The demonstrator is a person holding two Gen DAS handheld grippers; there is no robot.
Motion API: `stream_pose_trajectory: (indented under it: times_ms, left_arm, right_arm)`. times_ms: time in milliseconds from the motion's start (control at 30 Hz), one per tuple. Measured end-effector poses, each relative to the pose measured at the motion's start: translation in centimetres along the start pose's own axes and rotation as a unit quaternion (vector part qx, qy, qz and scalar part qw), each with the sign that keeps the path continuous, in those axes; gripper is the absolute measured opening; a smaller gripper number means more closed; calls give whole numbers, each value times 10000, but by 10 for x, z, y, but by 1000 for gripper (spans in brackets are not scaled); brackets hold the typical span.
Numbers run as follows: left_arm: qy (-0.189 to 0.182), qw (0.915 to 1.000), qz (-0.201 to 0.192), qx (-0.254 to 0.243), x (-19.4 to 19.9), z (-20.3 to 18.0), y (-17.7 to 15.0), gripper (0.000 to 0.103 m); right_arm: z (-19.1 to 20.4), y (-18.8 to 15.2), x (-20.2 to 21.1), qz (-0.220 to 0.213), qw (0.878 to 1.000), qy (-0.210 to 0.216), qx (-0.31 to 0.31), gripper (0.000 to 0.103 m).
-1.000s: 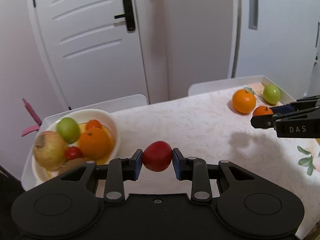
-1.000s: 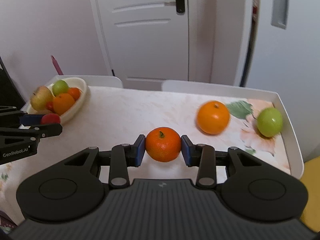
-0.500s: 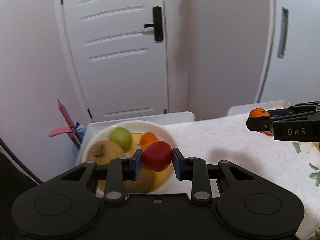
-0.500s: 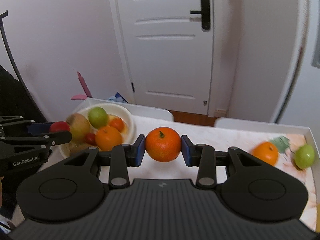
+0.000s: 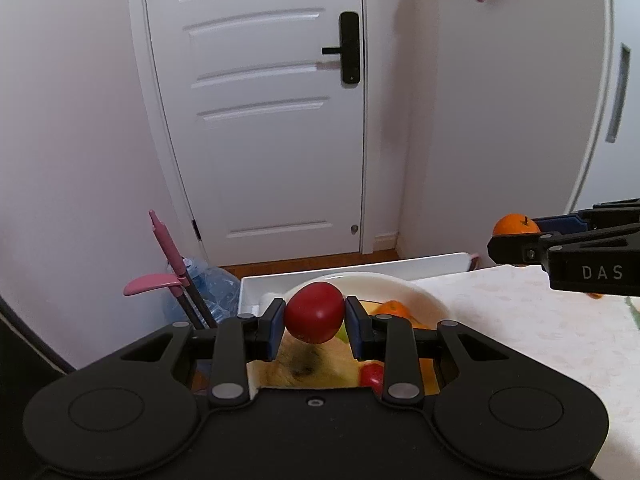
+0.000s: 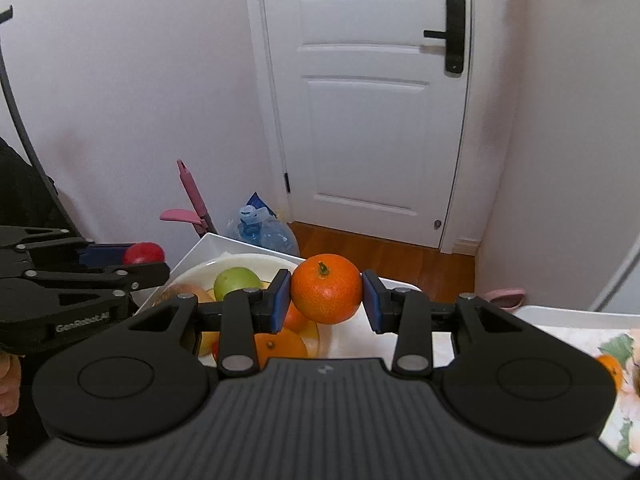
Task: Organize fruits
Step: 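Carry the tomato and mandarin into the duck bowl and open both tools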
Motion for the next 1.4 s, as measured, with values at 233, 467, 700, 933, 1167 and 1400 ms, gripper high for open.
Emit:
stream_pose_trajectory:
  times_ms: [233, 467, 700, 933, 1167, 1400]
  left_arm:
    - [-14, 9996, 289, -21, -44, 16, 6, 35]
    - [-22, 9985, 554, -30, -78, 23, 7, 35]
    - [-40, 9985, 523, -126, -83, 23, 8, 61]
    - [-57, 9993, 353, -95, -64, 25, 4, 87]
    - [-72, 9994, 331, 121, -49, 29, -8, 90]
    - [29, 9995, 299, 104, -43, 31, -14, 91]
  right_arm:
    - [11, 6, -39, 201, 9998, 40, -44, 53]
    - [14, 7, -72, 407, 9990, 92, -152, 53]
    - [11, 10, -84, 500, 9984, 142, -227, 53]
    - [8, 11, -89, 592, 9979, 220, -172, 53]
    - [13, 9, -103, 710, 9966, 405, 23, 53]
    - [19, 8, -119, 750, 9952, 622, 20, 53]
Point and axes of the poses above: each gripper's, at about its wrist camera, not at the fingertips, and x roughly against the way its jaws point, z to its left, y to its top, the point moved 8 cm from there along -x, roughly the way its jaws point, and after that the axes turned 7 degrees about z, right-handed, at the moved point
